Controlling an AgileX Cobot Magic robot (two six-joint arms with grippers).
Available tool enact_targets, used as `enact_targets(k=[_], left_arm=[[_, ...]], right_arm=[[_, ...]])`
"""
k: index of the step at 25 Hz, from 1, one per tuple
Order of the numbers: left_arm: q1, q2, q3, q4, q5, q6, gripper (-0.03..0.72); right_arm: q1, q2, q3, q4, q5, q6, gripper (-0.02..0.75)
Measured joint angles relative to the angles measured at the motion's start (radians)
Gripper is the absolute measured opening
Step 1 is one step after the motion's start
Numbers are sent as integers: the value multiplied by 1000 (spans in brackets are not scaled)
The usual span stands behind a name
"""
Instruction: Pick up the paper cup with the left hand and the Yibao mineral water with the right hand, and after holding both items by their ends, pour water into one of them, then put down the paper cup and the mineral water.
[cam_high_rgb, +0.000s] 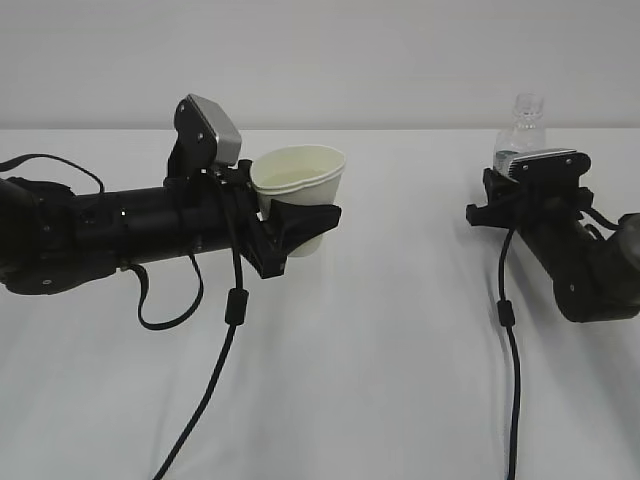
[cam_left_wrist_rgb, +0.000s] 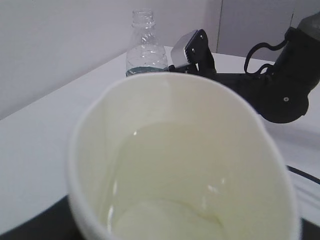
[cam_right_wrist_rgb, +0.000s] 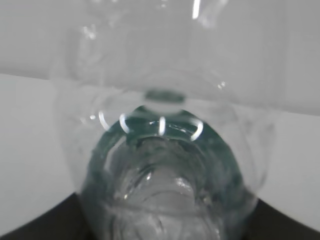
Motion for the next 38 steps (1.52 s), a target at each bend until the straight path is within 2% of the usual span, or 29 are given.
enact_targets(k=[25, 38], left_arm=[[0, 0, 0, 0, 2, 0, 397], [0, 0, 0, 0, 2, 0, 397]], right_arm=[[0, 4, 9, -6, -1, 0, 342], [0, 33, 9, -6, -65, 16, 342]])
